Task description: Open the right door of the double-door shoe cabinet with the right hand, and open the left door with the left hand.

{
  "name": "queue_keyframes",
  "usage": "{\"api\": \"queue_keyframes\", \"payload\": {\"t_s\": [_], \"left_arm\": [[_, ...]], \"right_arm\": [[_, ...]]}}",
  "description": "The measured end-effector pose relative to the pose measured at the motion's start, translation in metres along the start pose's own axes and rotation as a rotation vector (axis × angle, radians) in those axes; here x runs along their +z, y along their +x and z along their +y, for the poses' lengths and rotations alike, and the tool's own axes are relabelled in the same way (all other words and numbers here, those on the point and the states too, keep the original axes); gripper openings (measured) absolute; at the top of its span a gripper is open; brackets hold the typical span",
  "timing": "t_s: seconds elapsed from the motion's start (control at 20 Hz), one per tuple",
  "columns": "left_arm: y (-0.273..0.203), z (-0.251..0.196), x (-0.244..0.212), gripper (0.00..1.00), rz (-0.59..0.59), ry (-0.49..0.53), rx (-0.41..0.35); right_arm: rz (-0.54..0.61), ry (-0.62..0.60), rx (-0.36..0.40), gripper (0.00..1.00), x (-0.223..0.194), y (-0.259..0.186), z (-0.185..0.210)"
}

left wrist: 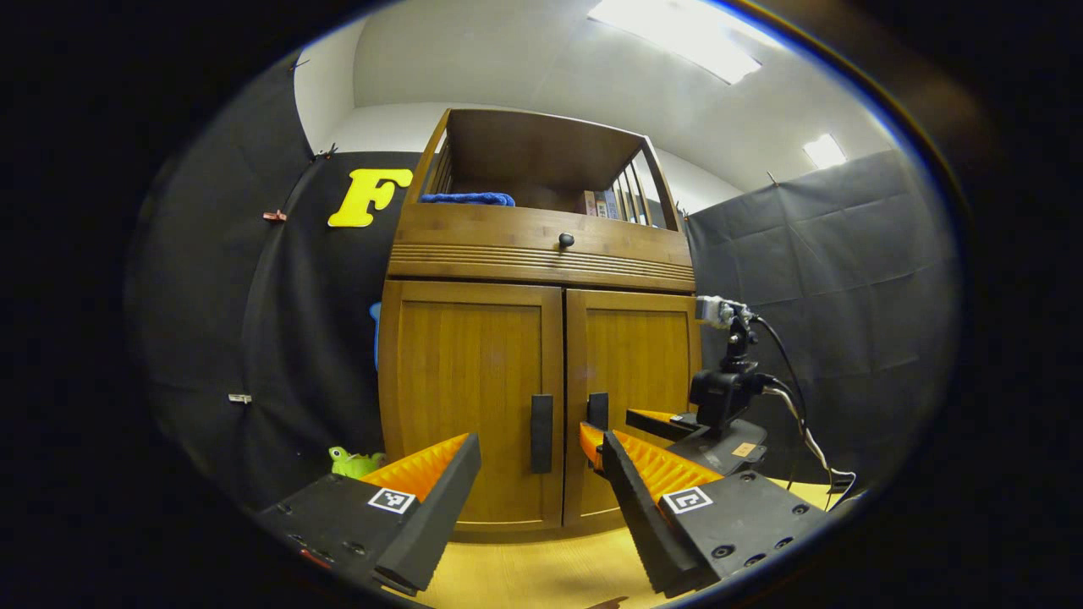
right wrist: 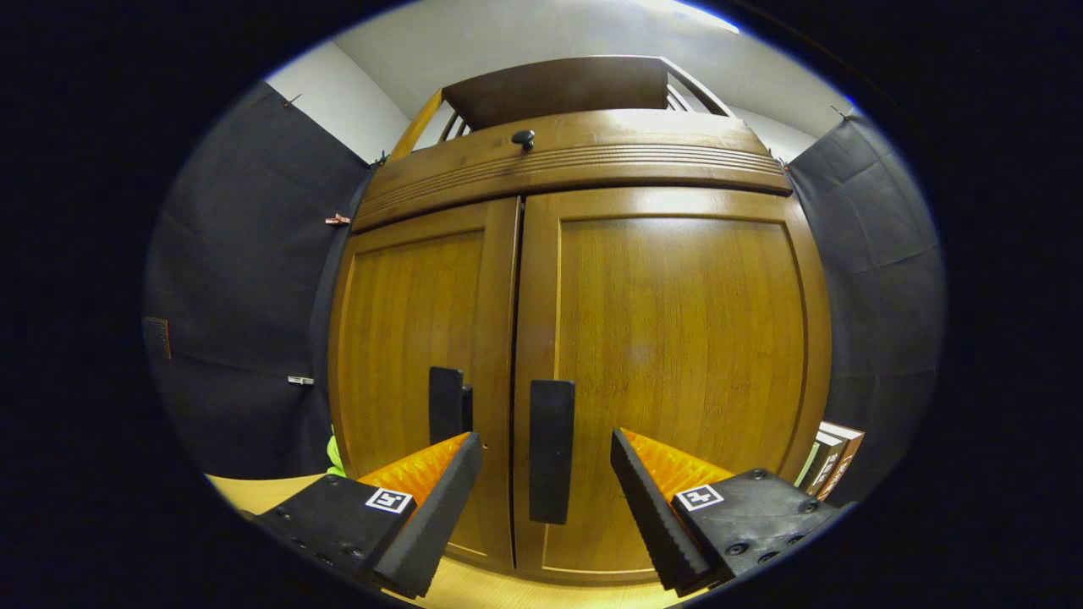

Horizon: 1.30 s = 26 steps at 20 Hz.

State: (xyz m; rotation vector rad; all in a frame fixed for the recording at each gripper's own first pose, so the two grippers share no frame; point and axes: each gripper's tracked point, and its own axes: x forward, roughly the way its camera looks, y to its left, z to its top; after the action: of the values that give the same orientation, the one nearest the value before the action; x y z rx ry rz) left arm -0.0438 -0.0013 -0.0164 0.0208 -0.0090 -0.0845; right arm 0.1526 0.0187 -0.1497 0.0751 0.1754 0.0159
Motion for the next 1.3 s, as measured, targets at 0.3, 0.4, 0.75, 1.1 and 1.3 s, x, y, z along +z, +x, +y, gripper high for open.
{"api": "queue_keyframes", "payload": {"t_s": [0.3, 0.4, 0.75, 1.1, 1.3], "left_arm": [[0.001, 0.007, -0.006, 0.88, 0.027, 0.006, 0.035], [0.002, 0.012, -0.007, 0.90, 0.029, 0.003, 0.057], [0.003, 0.026, 0.000, 0.91, 0.015, -0.011, 0.107], [0.003, 0.029, -0.003, 0.90, 0.024, -0.009, 0.141], [0.003, 0.026, -0.007, 0.90, 0.044, -0.014, 0.133]], "right_arm": [[0.030, 0.033, -0.016, 0.85, -0.022, 0.025, -0.012], [0.040, 0.063, -0.001, 0.85, -0.024, 0.029, -0.011], [0.005, 0.014, -0.005, 0.34, -0.023, 0.033, -0.008], [0.016, -0.011, 0.013, 0.24, -0.028, 0.031, -0.002], [0.022, -0.008, 0.033, 0.24, -0.025, 0.017, 0.000]]}}
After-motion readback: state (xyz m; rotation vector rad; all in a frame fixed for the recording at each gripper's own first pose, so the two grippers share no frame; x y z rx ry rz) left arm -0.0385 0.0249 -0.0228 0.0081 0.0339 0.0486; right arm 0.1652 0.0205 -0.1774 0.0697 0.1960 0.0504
